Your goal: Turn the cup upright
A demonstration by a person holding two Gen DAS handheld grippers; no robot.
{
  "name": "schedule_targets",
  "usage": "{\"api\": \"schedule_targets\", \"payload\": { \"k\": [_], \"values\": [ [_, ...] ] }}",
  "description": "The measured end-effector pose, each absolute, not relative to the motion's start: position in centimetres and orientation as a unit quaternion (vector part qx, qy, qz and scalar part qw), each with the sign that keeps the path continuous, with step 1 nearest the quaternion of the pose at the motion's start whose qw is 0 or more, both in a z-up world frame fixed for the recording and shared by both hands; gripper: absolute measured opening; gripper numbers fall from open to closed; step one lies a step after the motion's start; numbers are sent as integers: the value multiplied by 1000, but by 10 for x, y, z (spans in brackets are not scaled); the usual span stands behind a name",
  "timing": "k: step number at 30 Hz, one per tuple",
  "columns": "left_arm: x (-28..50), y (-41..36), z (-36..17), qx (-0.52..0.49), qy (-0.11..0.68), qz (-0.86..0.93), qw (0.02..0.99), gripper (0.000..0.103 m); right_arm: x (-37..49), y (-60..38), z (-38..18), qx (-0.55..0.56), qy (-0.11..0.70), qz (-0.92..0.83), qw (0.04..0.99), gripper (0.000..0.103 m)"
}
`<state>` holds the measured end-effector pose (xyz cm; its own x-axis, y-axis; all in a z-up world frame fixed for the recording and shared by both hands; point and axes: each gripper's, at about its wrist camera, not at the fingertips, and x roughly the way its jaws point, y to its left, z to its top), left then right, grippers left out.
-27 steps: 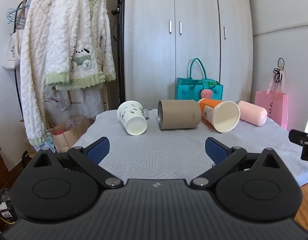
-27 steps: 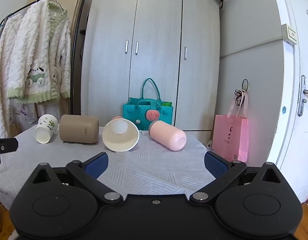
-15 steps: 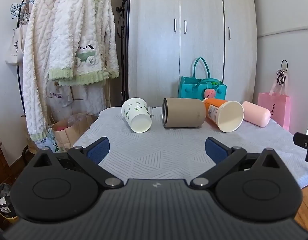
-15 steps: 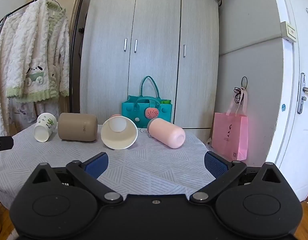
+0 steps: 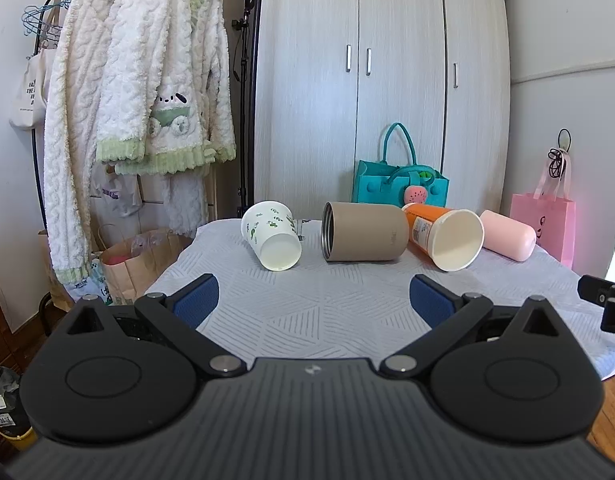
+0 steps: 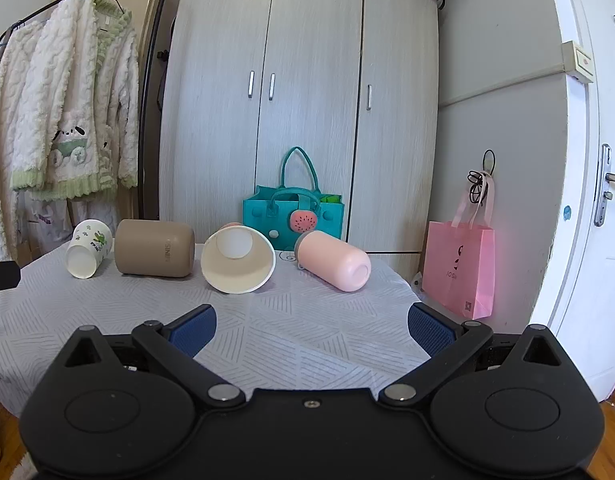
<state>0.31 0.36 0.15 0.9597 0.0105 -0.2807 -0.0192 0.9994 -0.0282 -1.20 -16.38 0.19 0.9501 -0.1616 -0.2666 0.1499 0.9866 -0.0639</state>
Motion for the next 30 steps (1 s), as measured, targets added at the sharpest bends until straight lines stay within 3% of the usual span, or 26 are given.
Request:
{"api": "schedule_targets", "payload": {
  "k": [22,30],
  "values": [
    [-7,2,10,-20,97,-15,995,103,-10,-165,1,-18,139,-81,987,103],
    [-3,-3,8,-12,112,-20,993,103,-10,-167,2,-10,137,-86,987,103]
  ]
}}
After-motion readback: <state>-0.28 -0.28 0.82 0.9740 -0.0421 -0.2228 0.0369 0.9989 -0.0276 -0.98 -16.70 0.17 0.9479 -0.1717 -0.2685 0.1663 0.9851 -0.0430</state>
